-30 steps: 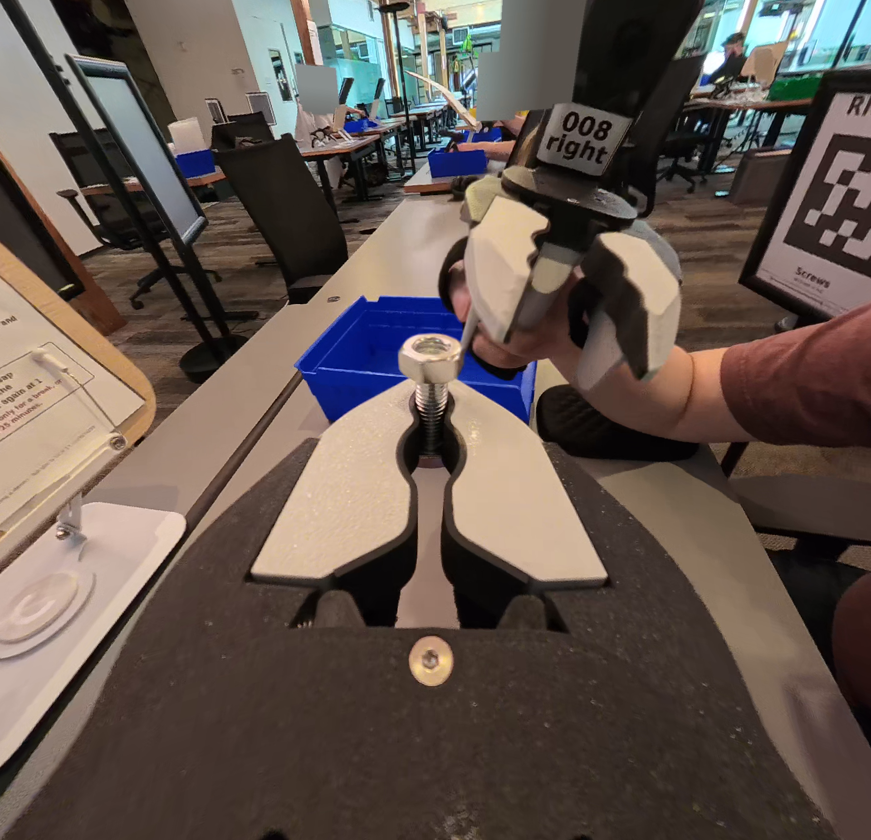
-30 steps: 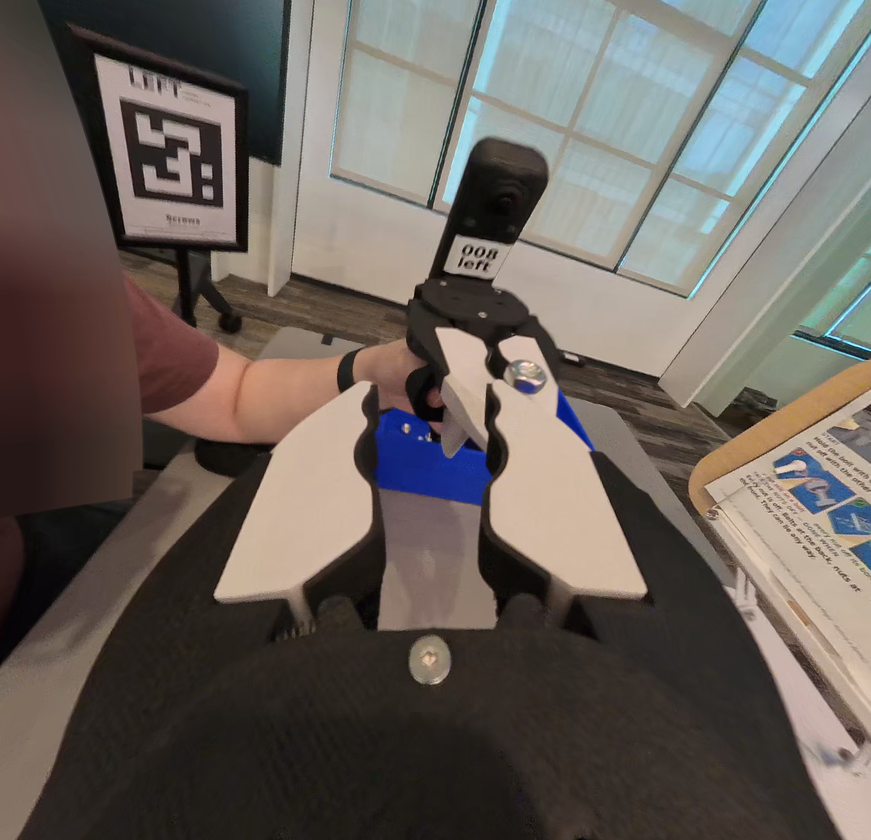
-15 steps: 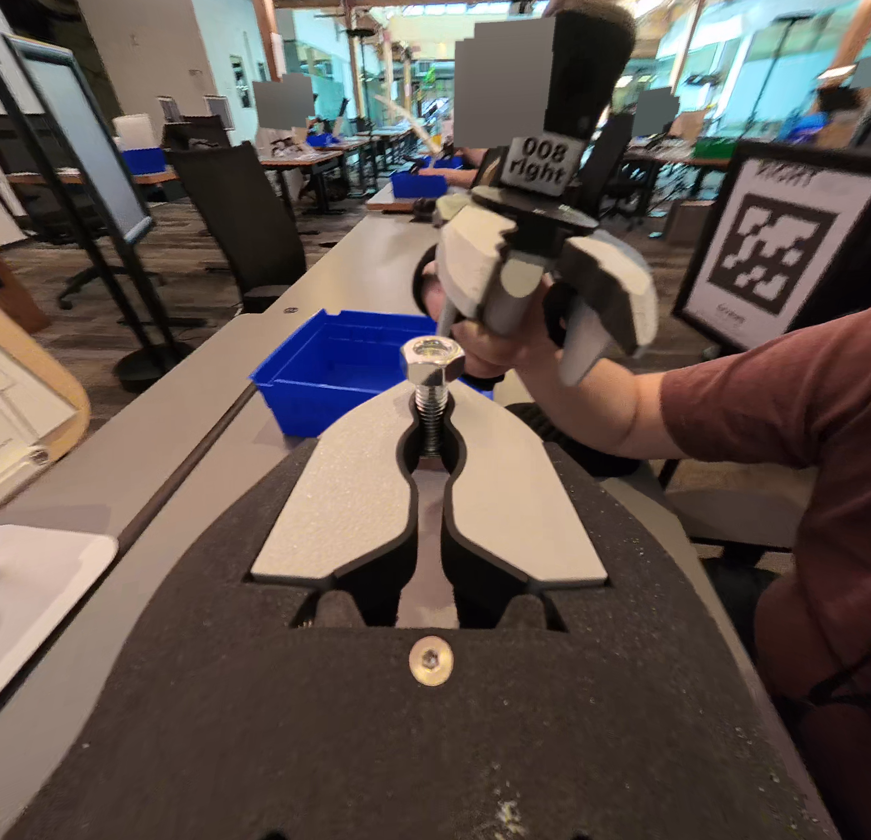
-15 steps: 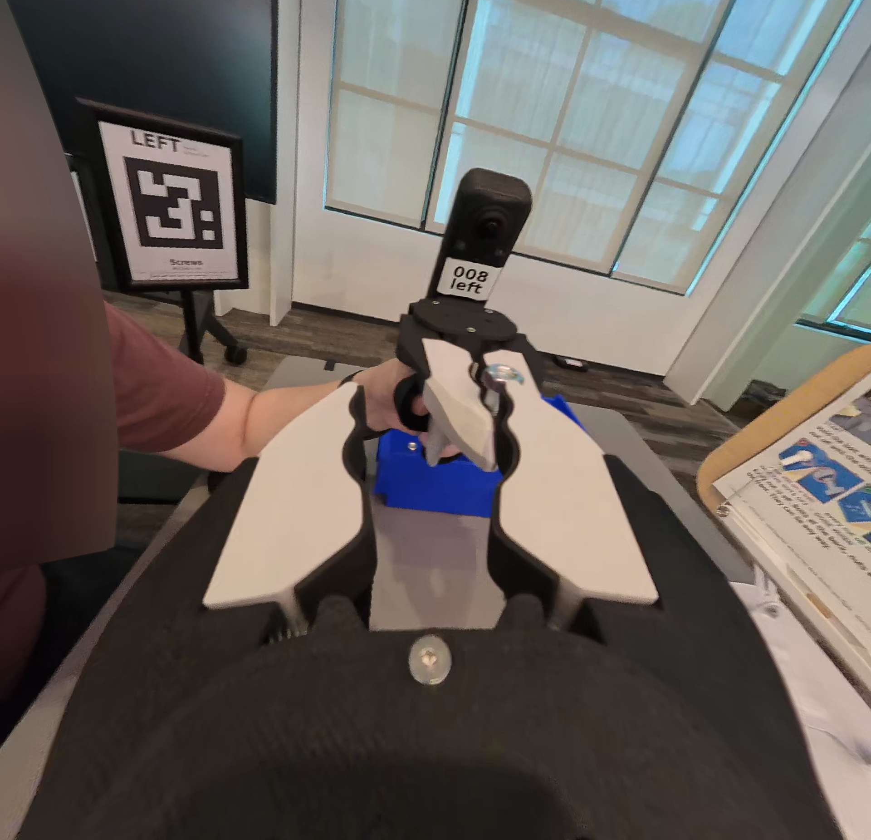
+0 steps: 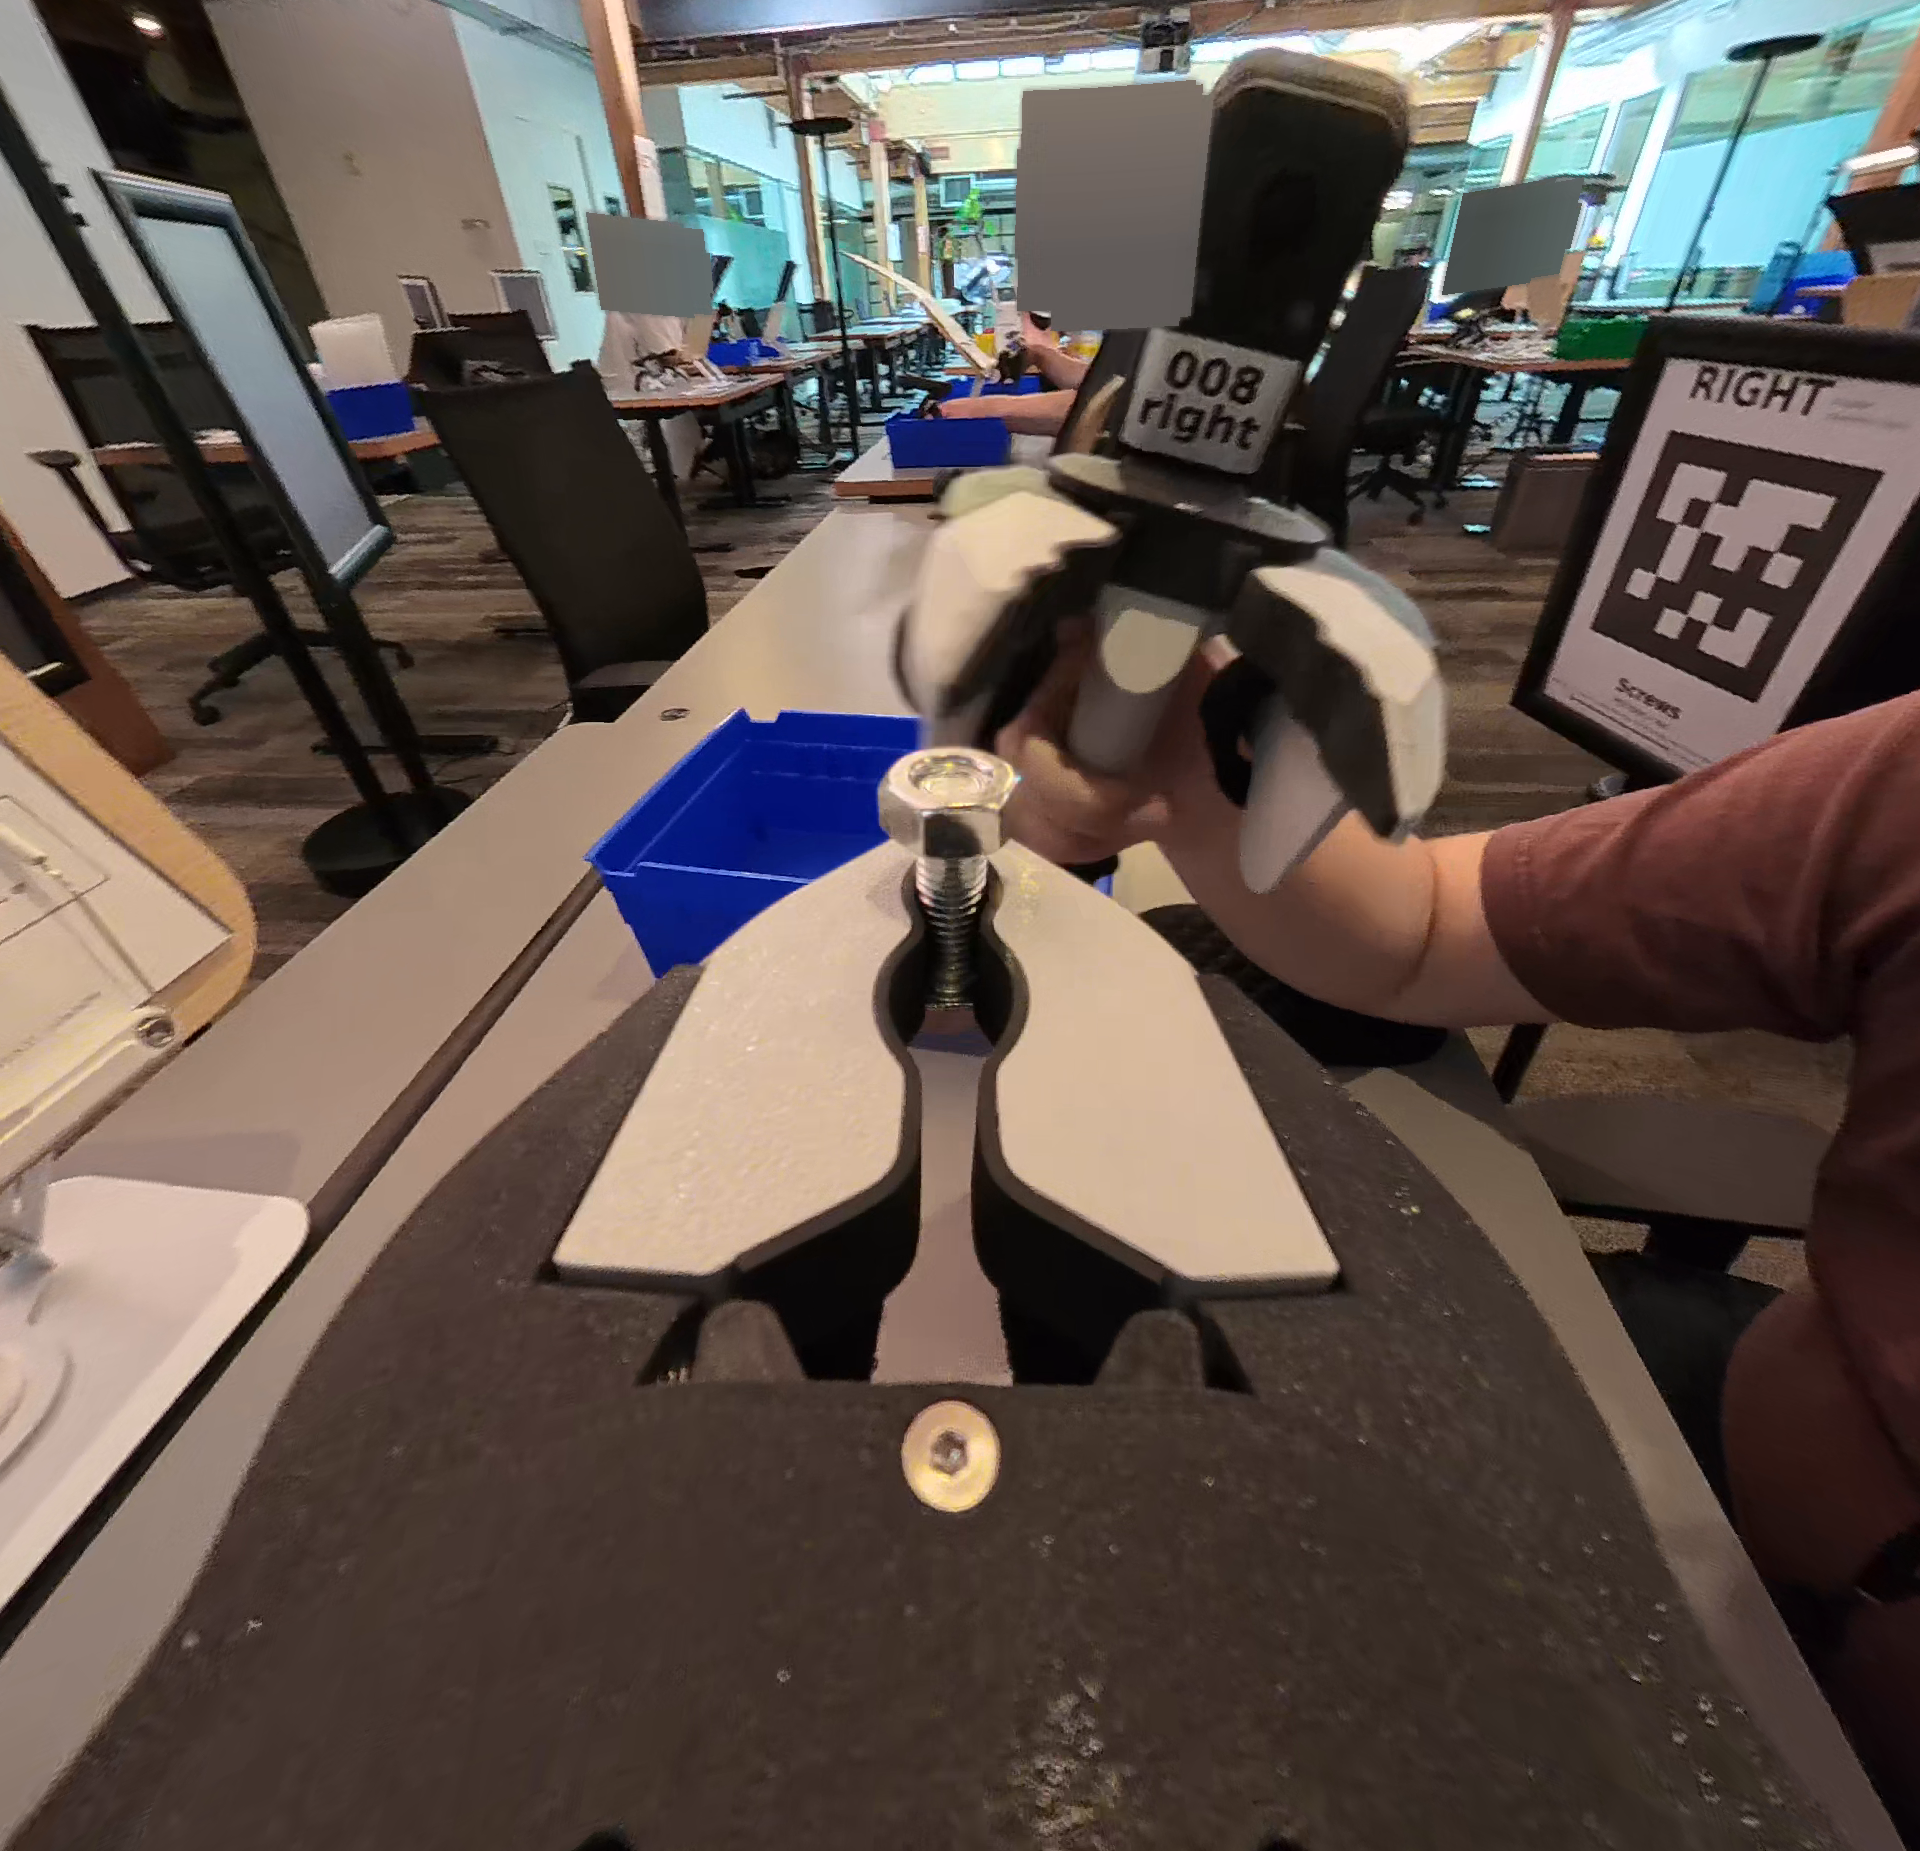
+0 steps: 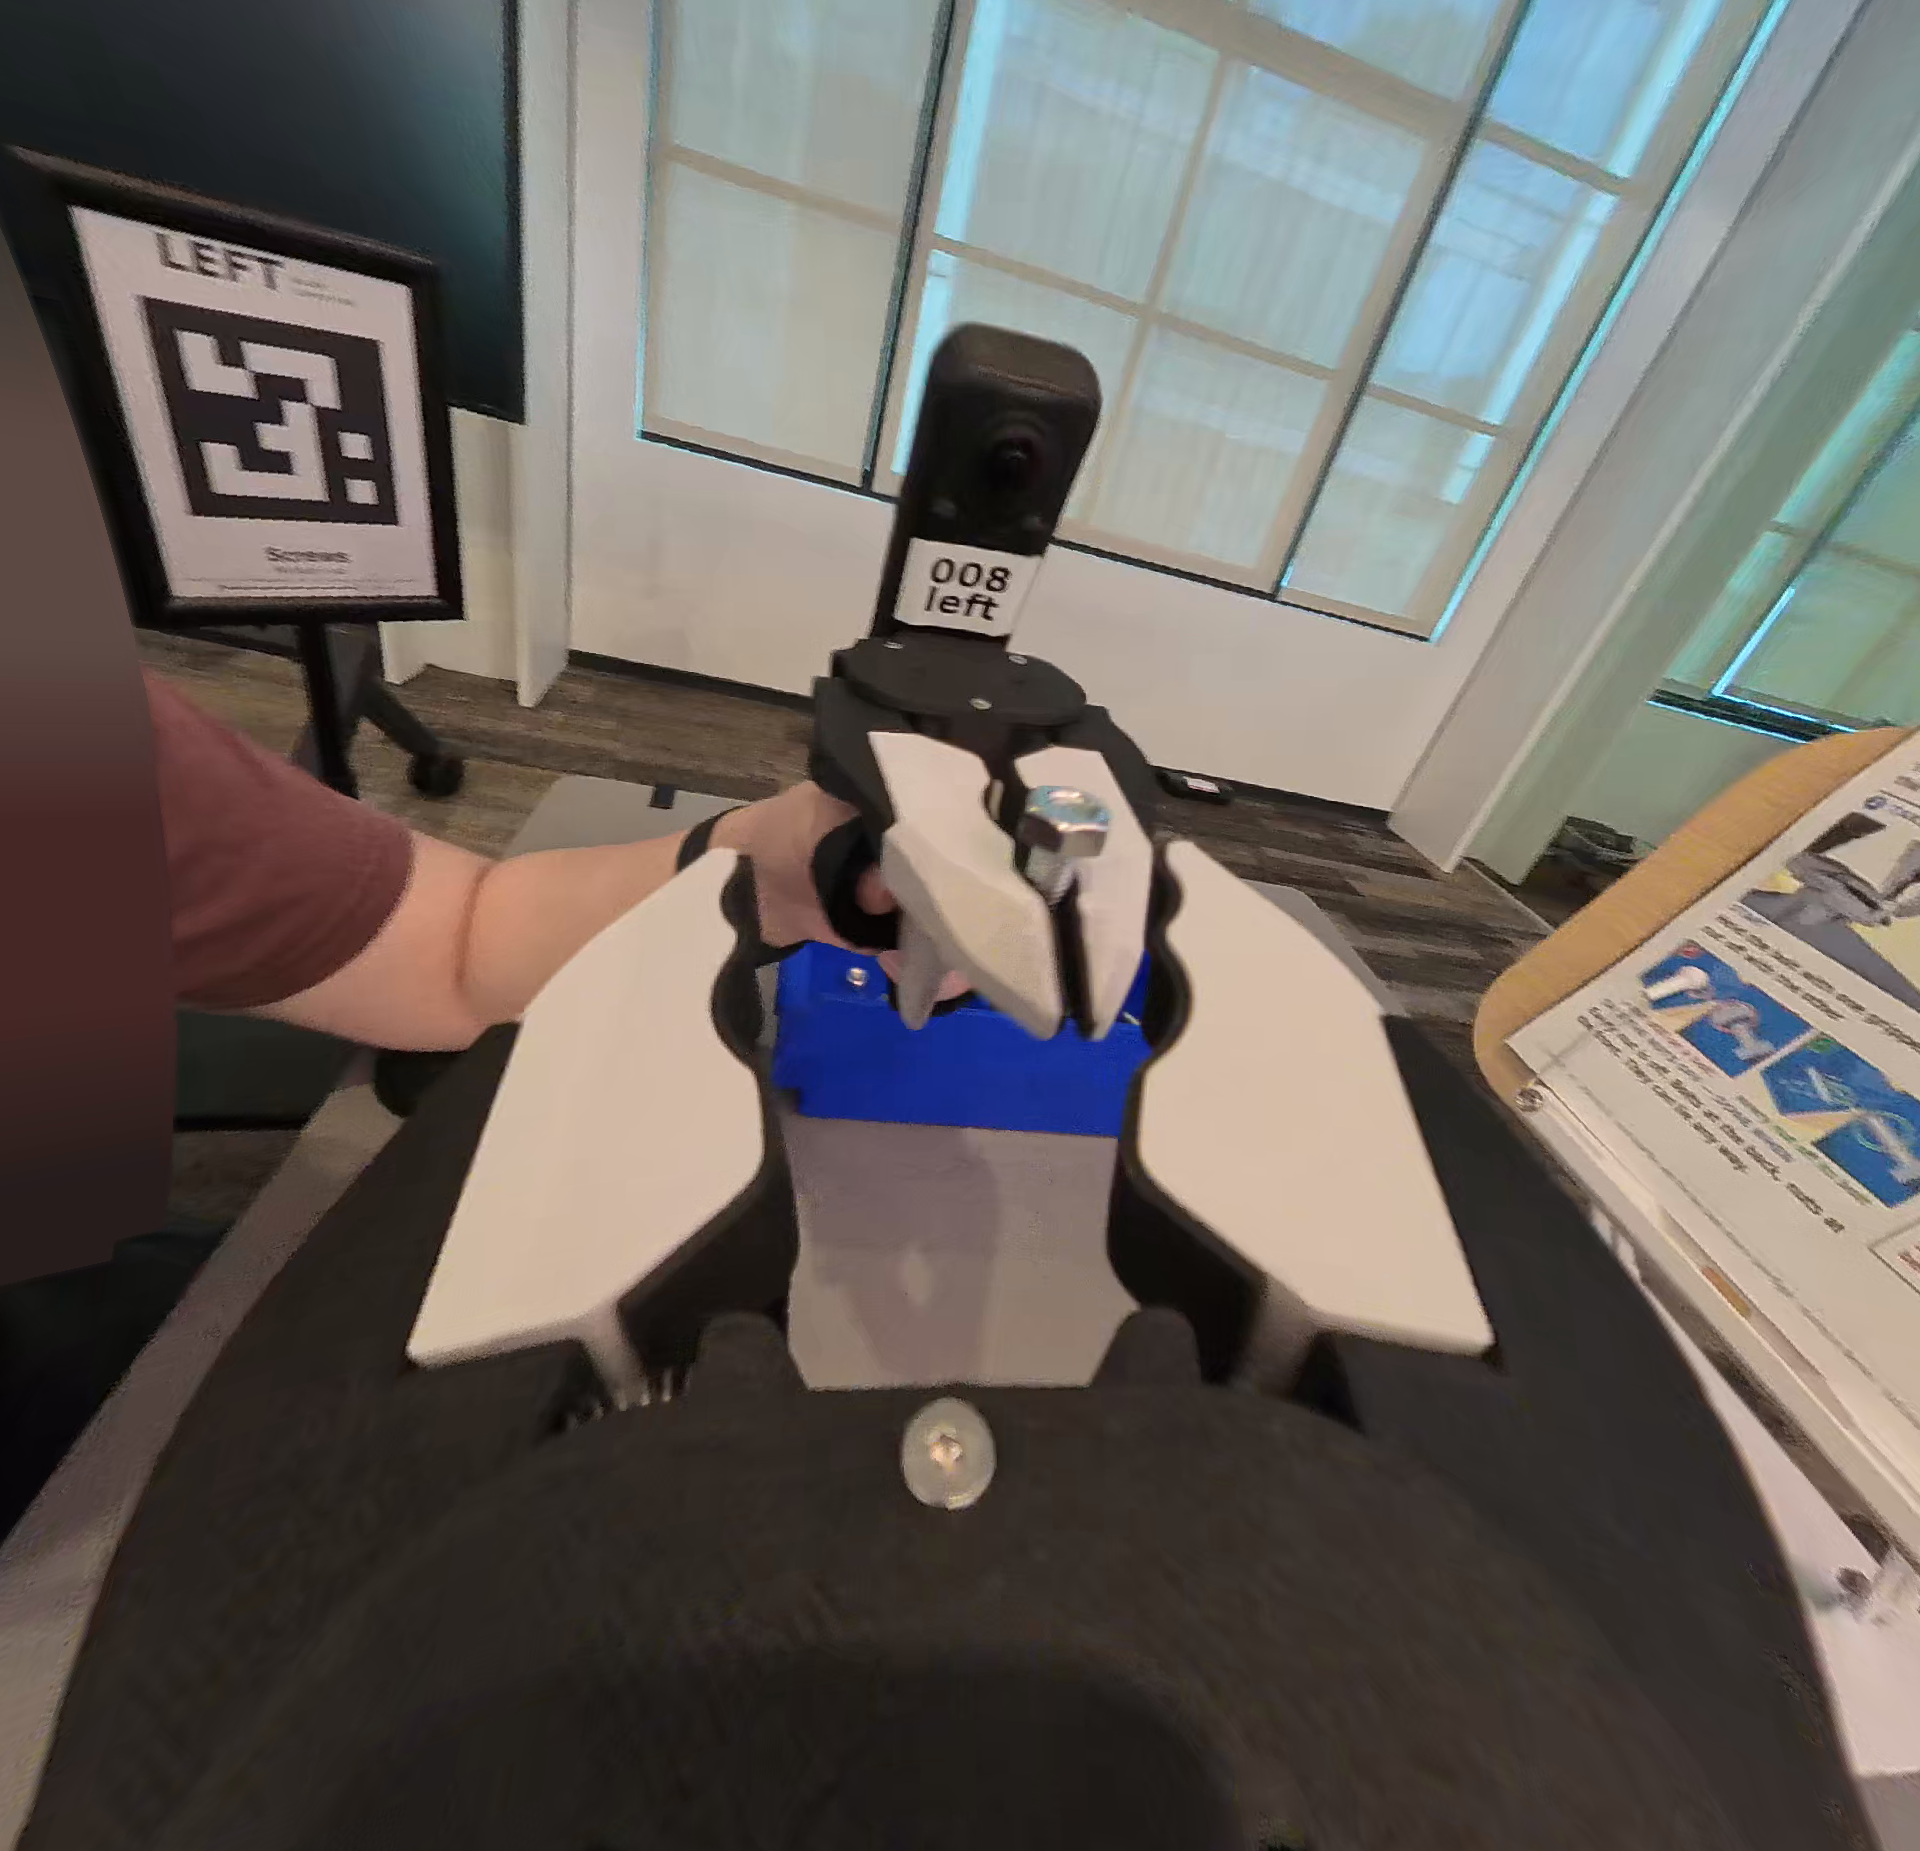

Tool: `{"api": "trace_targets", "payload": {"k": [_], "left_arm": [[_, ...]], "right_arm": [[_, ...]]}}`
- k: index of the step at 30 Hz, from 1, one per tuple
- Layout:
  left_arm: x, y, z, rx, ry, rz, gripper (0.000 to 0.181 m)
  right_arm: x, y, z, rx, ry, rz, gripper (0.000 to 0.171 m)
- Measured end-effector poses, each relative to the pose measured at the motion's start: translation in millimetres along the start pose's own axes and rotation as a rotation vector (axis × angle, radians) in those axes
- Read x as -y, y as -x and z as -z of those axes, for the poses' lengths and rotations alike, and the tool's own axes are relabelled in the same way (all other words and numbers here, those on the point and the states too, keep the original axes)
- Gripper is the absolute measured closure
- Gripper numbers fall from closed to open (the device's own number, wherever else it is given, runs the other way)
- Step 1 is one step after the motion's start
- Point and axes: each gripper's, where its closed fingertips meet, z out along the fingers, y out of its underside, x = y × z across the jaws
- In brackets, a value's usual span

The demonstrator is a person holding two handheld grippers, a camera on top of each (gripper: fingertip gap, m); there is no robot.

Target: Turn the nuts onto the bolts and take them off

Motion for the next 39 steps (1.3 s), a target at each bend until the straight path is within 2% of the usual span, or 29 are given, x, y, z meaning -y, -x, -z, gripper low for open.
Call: {"api": "trace_targets", "payload": {"k": [6, 7, 9, 11, 14, 20, 21, 22, 23, 25, 27, 28, 33, 34, 35, 37, 39], "left_arm": [[-13, -4, -14, 0.045, 0.081, -0.081, 0.178], [-11, -2, -11, 0.043, 0.074, -0.064, 0.178], [-5, 6, -2, 0.058, 0.034, -0.023, 0.178], [-2, 8, 3, 0.051, 0.022, -0.008, 0.178], [-5, -1, -3, 0.029, 0.048, -0.036, 0.178], [-12, -5, -12, 0.044, 0.086, -0.067, 0.178], [-10, 0, -9, 0.058, 0.078, -0.059, 0.178], [-7, 4, -4, 0.071, 0.066, -0.045, 0.178], [-5, 10, 0, 0.089, 0.050, -0.025, 0.178], [-2, 9, 4, 0.067, 0.031, -0.001, 0.178], [-4, 3, -1, 0.048, 0.044, -0.014, 0.178], [-7, -1, -5, 0.034, 0.064, -0.030, 0.178], [-11, -7, -13, 0.031, 0.085, -0.051, 0.178], [-9, -3, -10, 0.044, 0.076, -0.045, 0.178], [-6, 1, -6, 0.058, 0.060, -0.029, 0.178], [-2, 13, 4, 0.100, 0.039, -0.001, 0.178], [-1, 11, 5, 0.075, 0.036, 0.010, 0.178]], "right_arm": [[-14, 8, -13, 0.017, 0.074, 0.009, 0.091], [-14, 7, -10, 0.010, 0.090, 0.015, 0.094], [-6, 14, -2, 0.062, 0.075, 0.007, 0.118], [4, 12, 2, 0.052, 0.025, -0.021, 0.114], [-2, 3, -4, -0.022, 0.040, 0.015, 0.095], [-15, 8, -15, -0.013, 0.096, 0.021, 0.090], [-13, 8, -10, -0.010, 0.112, 0.015, 0.095], [-9, 12, -5, 0.029, 0.107, 0.011, 0.119], [0, 16, 0, 0.064, 0.070, -0.006, 0.124], [11, 12, 4, 0.035, 0.009, -0.029, 0.117], [5, 2, 0, -0.035, 0.023, 0.001, 0.099], [0, 1, -4, -0.049, 0.038, 0.010, 0.096], [-16, 10, -16, 0.001, 0.098, -0.005, 0.089], [-15, 9, -13, -0.005, 0.115, -0.001, 0.091], [-12, 12, -8, 0.017, 0.125, 0.006, 0.111], [7, 25, 3, 0.107, 0.049, -0.026, 0.130], [18, 16, 7, 0.054, -0.007, -0.054, 0.122]]}}
